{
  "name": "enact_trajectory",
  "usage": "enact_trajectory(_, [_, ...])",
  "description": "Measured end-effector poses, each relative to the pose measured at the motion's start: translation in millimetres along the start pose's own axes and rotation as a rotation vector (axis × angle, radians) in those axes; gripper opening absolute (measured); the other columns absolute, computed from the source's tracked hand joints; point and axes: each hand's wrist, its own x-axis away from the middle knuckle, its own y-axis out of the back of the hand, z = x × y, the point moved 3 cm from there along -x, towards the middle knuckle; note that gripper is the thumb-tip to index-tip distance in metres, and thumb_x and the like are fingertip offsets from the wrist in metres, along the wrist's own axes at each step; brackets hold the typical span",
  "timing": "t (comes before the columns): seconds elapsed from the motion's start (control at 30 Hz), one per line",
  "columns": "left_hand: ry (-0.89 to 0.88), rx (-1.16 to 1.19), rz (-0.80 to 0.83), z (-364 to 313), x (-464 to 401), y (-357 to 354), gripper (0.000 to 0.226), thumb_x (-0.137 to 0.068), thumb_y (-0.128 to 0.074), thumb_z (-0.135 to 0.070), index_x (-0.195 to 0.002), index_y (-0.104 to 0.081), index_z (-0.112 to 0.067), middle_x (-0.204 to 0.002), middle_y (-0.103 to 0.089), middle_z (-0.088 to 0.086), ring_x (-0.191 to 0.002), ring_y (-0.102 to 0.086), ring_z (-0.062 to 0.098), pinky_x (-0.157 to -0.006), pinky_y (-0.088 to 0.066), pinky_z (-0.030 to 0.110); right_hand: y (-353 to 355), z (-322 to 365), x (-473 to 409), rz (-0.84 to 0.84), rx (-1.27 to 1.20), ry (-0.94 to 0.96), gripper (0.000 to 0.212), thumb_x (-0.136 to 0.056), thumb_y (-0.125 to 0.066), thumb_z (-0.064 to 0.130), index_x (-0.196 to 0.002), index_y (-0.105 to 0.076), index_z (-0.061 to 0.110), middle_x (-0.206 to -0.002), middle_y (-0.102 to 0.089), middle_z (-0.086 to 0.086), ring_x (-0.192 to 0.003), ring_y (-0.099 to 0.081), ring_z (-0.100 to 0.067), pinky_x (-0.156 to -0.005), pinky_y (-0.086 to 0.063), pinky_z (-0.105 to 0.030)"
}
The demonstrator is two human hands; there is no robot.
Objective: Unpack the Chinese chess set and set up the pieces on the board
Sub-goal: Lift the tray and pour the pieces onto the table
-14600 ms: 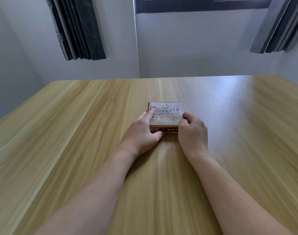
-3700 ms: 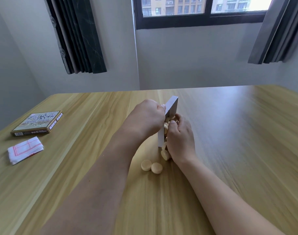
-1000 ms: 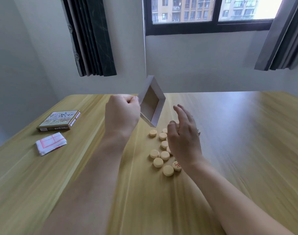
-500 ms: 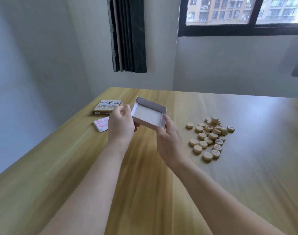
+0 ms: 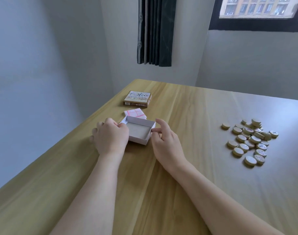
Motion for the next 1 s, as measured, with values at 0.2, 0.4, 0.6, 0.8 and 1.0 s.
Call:
enact_trajectory(0.2, [0.084, -0.026, -0.084, 22, -19, 16, 0.021, -0.087, -0.044, -0.02, -0.098, -0.062, -0.019, -0.107, -0.062, 0.007, -0.106, -0.049, 0.034, -0.097, -0.038, 0.048, -19, 3, -5, 0.131, -0.01, 0.08, 0.05, -0.09, -0.038, 0.016, -0.135, -0.042, 0.035, -0.119, -0.064, 0.017, -0.087, -0.047, -0.013, -0.089, -0.045, -0.039])
enact_trajectory(0.4, [0.133, -0.082, -0.112, 28, -23, 23, 0.038, -0.088, -0.044, -0.017, -0.124, -0.057, -0.02, -0.132, -0.05, 0.01, -0.124, -0.041, 0.037, -0.107, -0.022, 0.052, -17, 0, -3, 0.25, 0.167, 0.1, 0.047, -0.095, -0.036, 0.023, -0.142, -0.039, 0.028, -0.14, -0.048, 0.009, -0.133, -0.038, -0.013, -0.111, -0.03, -0.033])
enact_trajectory(0.6, [-0.37, 0.062, -0.191, -26, 20, 5, 0.041, -0.086, -0.039, -0.016, -0.122, -0.061, -0.012, -0.126, -0.056, 0.011, -0.115, -0.049, 0.037, -0.096, -0.035, 0.046, 22, -19, 1, 0.121, 0.296, 0.155, 0.048, -0.093, -0.042, 0.017, -0.141, -0.044, 0.019, -0.149, -0.039, 0.007, -0.138, -0.031, -0.011, -0.112, -0.02, -0.022])
enact_trajectory(0.8, [-0.718, 0.081, 0.009, -73, 83, -30, 0.047, -0.091, -0.03, -0.03, -0.126, -0.056, -0.011, -0.128, -0.054, 0.006, -0.118, -0.048, 0.03, -0.106, -0.035, 0.04, 104, -55, 5, -0.083, 0.367, 0.106, 0.046, -0.093, -0.043, 0.014, -0.138, -0.047, 0.017, -0.149, -0.039, 0.005, -0.137, -0.034, -0.018, -0.114, -0.026, -0.035])
enact_trajectory(1.0, [-0.747, 0.102, 0.317, -106, 124, -71, 0.042, -0.098, -0.04, -0.025, -0.137, -0.048, -0.01, -0.145, -0.042, 0.006, -0.131, -0.038, 0.026, -0.113, -0.028, 0.037, 194, -101, 9, -0.258, 0.397, 0.002, 0.042, -0.094, -0.041, 0.015, -0.135, -0.051, 0.018, -0.147, -0.04, 0.006, -0.134, -0.036, -0.02, -0.112, -0.028, -0.039])
